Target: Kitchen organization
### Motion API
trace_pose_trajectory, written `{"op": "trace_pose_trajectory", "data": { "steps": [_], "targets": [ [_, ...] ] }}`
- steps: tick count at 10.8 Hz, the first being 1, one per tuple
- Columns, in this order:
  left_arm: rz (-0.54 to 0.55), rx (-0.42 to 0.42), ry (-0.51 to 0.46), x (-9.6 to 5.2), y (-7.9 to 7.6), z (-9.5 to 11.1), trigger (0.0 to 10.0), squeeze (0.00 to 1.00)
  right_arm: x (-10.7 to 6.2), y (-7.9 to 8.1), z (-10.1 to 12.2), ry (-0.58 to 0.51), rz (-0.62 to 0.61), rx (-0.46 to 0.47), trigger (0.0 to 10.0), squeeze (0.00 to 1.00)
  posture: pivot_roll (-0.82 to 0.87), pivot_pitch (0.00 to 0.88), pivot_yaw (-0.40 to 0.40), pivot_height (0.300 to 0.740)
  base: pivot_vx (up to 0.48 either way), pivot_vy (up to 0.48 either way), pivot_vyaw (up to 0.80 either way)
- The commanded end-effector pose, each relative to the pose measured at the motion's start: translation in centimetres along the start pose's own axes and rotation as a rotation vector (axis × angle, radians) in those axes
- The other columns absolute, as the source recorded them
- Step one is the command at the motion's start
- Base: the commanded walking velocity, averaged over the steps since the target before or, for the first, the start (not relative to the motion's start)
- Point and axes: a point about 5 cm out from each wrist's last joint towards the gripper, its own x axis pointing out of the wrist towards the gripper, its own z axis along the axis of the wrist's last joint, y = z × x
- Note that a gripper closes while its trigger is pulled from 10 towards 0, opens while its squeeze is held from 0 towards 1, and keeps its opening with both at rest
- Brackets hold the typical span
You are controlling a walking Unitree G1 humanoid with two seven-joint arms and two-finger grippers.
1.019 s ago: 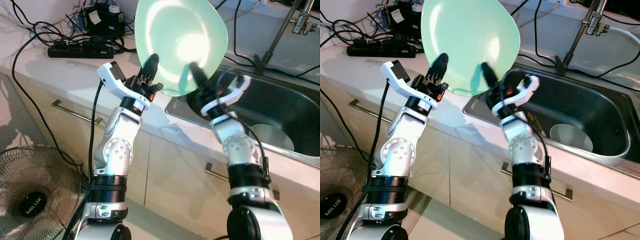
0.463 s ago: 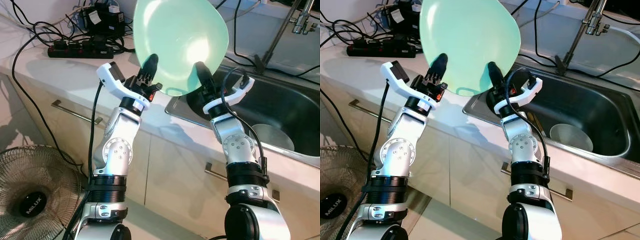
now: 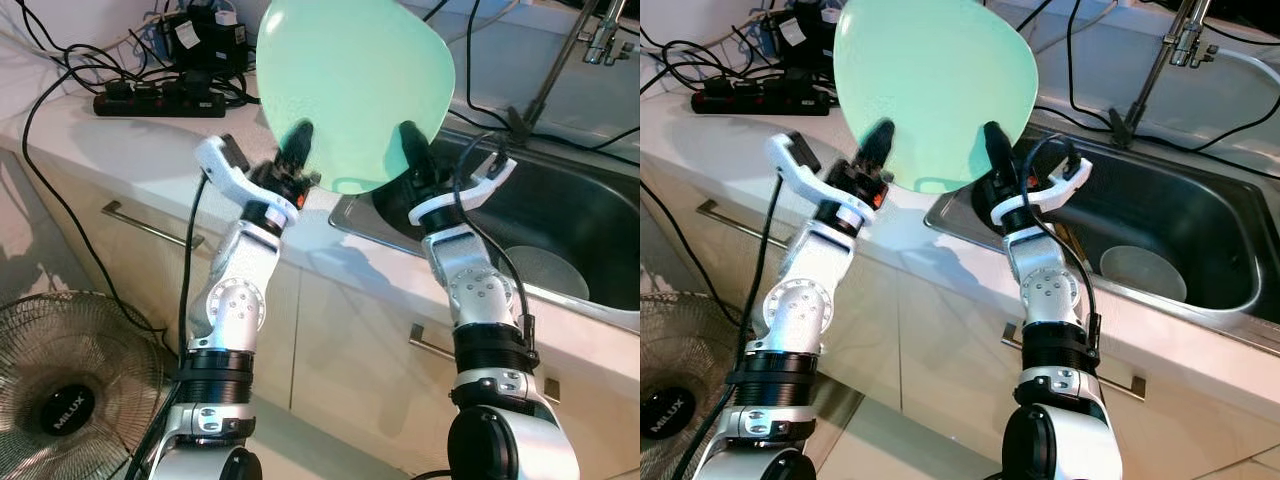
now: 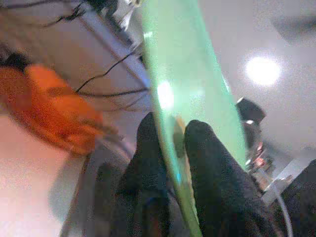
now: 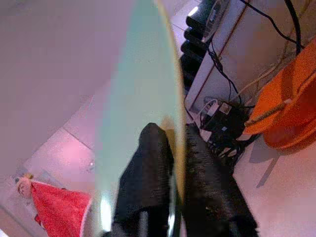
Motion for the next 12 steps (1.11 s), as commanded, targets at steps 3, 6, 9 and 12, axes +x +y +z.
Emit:
{"op": "trace_pose_trajectory", "data": {
  "steps": [3,6,9,12],
  "targets": [
    [0.001,-0.014,0.030,0.6,-1.0,-1.1,10.0,1.00,1.1,1.6,1.0,-0.050,0.045,0.005,0.0,0.00,0.24,0.000,-0.046,0.740,0.000,0.000,0.00],
    [0.000,0.002,0.027,0.5,-0.9,-1.0,10.0,1.00,1.6,1.1,3.0,-0.159,-0.029,0.008,0.0,0.00,0.24,0.000,-0.047,0.740,0.000,0.000,0.00],
    [-0.010,0.039,0.042,0.5,-1.2,-1.1,10.0,0.00,2.2,0.4,5.7,-0.266,-0.125,-0.038,0.0,0.00,0.25,0.000,-0.051,0.740,0.000,0.000,0.00],
    [-0.048,0.242,0.126,0.3,-1.6,-1.9,10.0,0.00,2.0,-1.3,9.2,-0.327,-0.307,-0.292,10.0,0.00,0.26,0.000,-0.059,0.740,0.000,0.000,0.00]
  ]
}}
